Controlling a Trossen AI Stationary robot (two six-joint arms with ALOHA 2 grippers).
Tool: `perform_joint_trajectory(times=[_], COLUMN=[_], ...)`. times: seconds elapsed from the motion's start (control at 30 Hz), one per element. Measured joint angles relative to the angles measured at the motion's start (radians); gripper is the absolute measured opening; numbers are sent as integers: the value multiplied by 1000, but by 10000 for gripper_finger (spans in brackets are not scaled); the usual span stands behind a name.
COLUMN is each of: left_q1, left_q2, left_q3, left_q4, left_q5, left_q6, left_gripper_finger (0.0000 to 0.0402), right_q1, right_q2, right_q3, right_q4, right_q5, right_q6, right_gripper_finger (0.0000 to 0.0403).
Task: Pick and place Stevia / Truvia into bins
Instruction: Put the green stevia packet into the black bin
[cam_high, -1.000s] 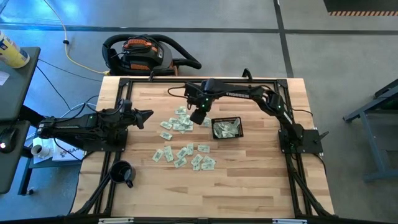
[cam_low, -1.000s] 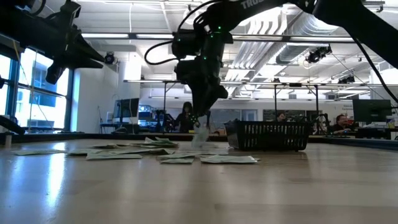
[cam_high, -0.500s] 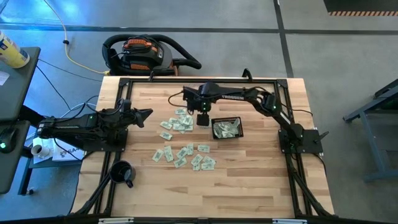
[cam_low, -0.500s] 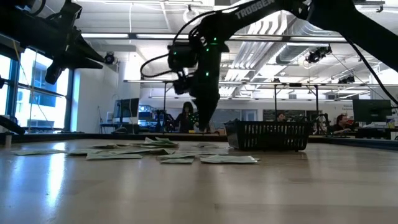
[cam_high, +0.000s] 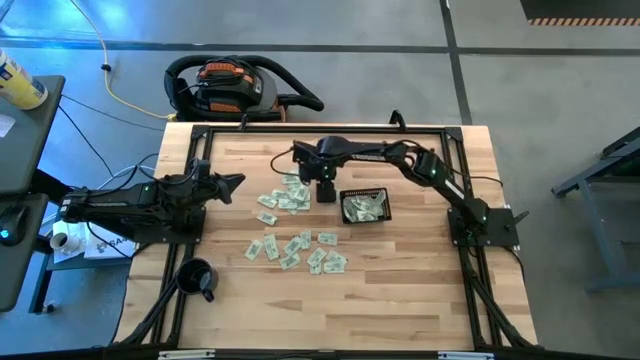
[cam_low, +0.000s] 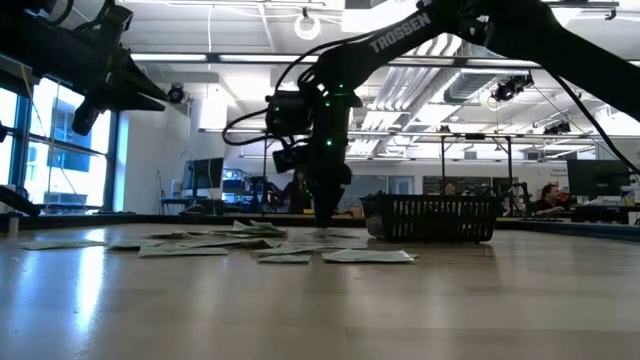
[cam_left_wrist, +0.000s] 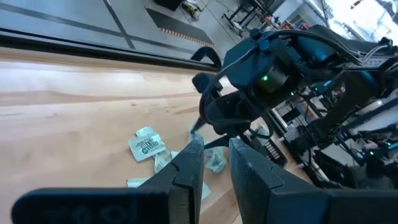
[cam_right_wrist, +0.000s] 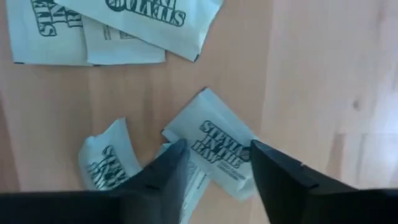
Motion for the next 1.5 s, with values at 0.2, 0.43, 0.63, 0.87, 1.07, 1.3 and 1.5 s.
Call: perform_joint_trajectory(times=[0.2, 0.43, 0.63, 0.87, 1.07, 1.3, 1.5], left_q1=[0, 0, 0, 0, 0, 0, 0], left_q2=[0, 0, 0, 0, 0, 0, 0], left_q3=[0, 0, 0, 0, 0, 0, 0], left_q4=[0, 0, 0, 0, 0, 0, -10], left_q5=[-31, -31, -32, -37, -38, -40, -47], left_q6=[0, 0, -22, -22, -22, -21, -15], left_gripper_finger=[111, 111, 111, 111, 111, 111, 111], right_q1=[-28, -57, -63, -61, -84, -75, -69], right_q2=[1, 2, -1, -7, -6, -6, -5], right_q3=[0, 1, 82, 175, 114, 28, 19], right_q4=[-5, 16, -14, -44, -66, 5, 83], right_q5=[-84, -132, -230, -136, -71, -64, 33], right_q6=[55, 151, 249, 228, 227, 211, 244], right_gripper_finger=[65, 8, 1, 2, 56, 179, 206])
